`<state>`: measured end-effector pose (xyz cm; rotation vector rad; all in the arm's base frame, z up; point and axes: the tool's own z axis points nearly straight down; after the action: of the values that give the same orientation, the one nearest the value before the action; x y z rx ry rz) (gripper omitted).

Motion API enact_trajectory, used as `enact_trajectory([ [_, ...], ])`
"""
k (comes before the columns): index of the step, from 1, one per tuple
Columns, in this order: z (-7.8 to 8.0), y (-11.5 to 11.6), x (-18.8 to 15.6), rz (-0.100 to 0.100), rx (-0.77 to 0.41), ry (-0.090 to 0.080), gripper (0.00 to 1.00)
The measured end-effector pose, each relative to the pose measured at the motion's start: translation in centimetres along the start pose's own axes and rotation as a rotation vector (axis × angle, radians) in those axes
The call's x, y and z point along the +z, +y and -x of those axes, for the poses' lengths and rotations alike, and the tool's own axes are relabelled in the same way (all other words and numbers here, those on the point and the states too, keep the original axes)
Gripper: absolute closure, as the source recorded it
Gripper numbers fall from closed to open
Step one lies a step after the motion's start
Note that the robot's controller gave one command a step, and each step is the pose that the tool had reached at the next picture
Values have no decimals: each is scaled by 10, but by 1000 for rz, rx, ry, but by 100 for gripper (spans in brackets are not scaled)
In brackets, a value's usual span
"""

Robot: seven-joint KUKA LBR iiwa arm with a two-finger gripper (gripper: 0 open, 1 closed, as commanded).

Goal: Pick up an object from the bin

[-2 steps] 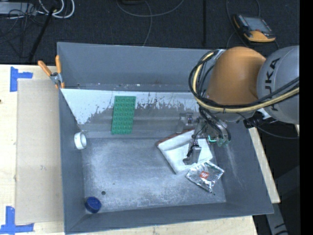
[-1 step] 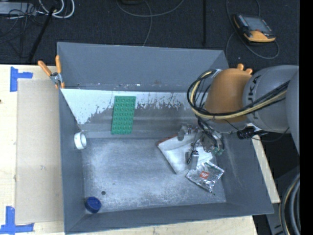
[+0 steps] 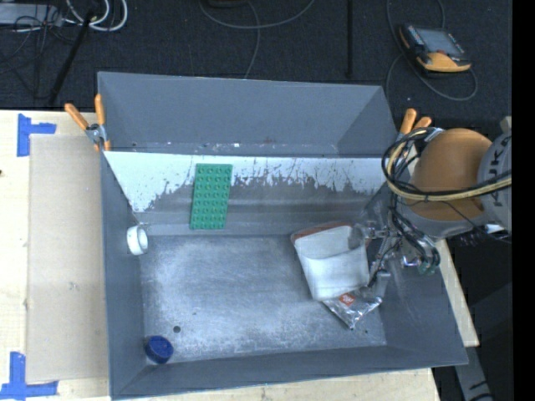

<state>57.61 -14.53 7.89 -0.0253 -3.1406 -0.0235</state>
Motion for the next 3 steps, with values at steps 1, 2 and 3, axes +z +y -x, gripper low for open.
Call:
enact_trajectory([
  [1,13,22,9,-14,-618,2,0],
  [2,13,21,8,-14,-611,3,100],
  [3,18,12,-112,-19,-631,-4,100],
])
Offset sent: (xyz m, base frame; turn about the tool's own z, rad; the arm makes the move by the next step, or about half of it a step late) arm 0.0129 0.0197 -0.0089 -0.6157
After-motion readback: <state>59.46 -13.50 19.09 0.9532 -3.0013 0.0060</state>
